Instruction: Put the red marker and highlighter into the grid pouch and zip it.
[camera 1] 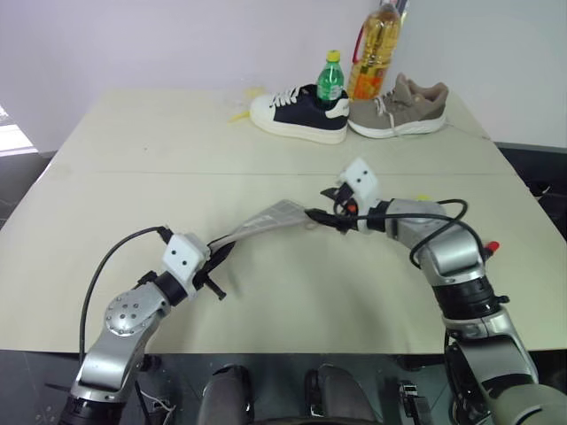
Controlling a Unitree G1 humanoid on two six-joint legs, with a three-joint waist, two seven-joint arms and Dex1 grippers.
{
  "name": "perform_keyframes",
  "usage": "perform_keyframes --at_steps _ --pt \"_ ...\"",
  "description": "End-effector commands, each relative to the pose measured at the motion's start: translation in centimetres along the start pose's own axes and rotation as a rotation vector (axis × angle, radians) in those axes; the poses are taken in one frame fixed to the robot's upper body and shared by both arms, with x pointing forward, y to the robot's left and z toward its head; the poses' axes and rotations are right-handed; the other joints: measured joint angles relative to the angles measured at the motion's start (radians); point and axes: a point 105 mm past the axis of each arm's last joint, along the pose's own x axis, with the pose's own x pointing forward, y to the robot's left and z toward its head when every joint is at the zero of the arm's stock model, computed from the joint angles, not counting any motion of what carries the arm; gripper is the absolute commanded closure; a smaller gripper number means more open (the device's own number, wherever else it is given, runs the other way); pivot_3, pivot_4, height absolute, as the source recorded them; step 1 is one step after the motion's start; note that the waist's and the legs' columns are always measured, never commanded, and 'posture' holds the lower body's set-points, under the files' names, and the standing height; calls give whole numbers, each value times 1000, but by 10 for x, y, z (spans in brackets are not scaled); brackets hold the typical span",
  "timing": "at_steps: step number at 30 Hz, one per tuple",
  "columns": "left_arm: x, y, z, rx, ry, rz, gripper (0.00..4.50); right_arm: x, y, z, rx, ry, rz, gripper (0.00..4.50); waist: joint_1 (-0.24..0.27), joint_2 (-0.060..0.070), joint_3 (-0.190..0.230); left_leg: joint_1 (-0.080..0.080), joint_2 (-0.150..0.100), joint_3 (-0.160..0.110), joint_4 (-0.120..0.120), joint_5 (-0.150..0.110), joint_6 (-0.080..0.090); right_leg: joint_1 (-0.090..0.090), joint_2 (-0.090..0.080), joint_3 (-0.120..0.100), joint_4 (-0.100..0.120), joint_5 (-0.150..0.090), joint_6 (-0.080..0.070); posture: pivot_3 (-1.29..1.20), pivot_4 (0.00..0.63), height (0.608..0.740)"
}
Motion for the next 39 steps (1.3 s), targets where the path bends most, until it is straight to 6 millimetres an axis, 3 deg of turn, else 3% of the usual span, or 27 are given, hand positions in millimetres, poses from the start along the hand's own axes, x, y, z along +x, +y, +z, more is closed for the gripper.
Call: perform_keyframes --at_steps 1,5,14,17,21,22,32,39 --pt "1 1 3 16 -8 6 4500 -16 1 23 -10 -86 36 1229 -1 0 0 0 0 0 0 0 0 0 0 0 0 0 0 0 150 705" --pt "3 -1 4 13 -14 -2 4500 -21 10 5 -44 -12 84 1229 -1 0 0 0 0 0 0 0 0 0 -1 0 0 0 0 0 150 705" --pt "6 -6 7 10 -26 -17 4500 16 3 -12 49 34 -55 1229 -5 1 0 0 0 0 0 0 0 2 0 0 0 0 0 0 150 705" --pt "6 -6 8 12 -25 -13 4500 22 6 -9 50 26 -43 2106 -5 1 0 0 0 0 0 0 0 1 0 0 0 0 0 0 150 705" --pt "6 -6 7 11 -22 -9 4500 23 10 -6 29 27 -35 4208 -4 1 0 0 0 0 0 0 0 1 0 0 0 0 0 0 150 705" --pt "7 -7 7 11 -21 -9 4500 24 11 -6 12 40 -36 4468 -4 1 0 0 0 0 0 0 0 1 0 0 0 0 0 0 150 705" --pt "34 -33 9 -7 -19 -76 4500 25 41 -6 -271 185 34 4468 -2 1 0 0 -1 0 0 0 0 0 -1 0 0 0 0 0 150 705" --pt "52 -45 10 -11 -16 -115 4500 22 61 0 -338 191 108 4468 -3 0 0 0 -1 0 0 0 0 2 0 0 0 0 0 0 150 705"
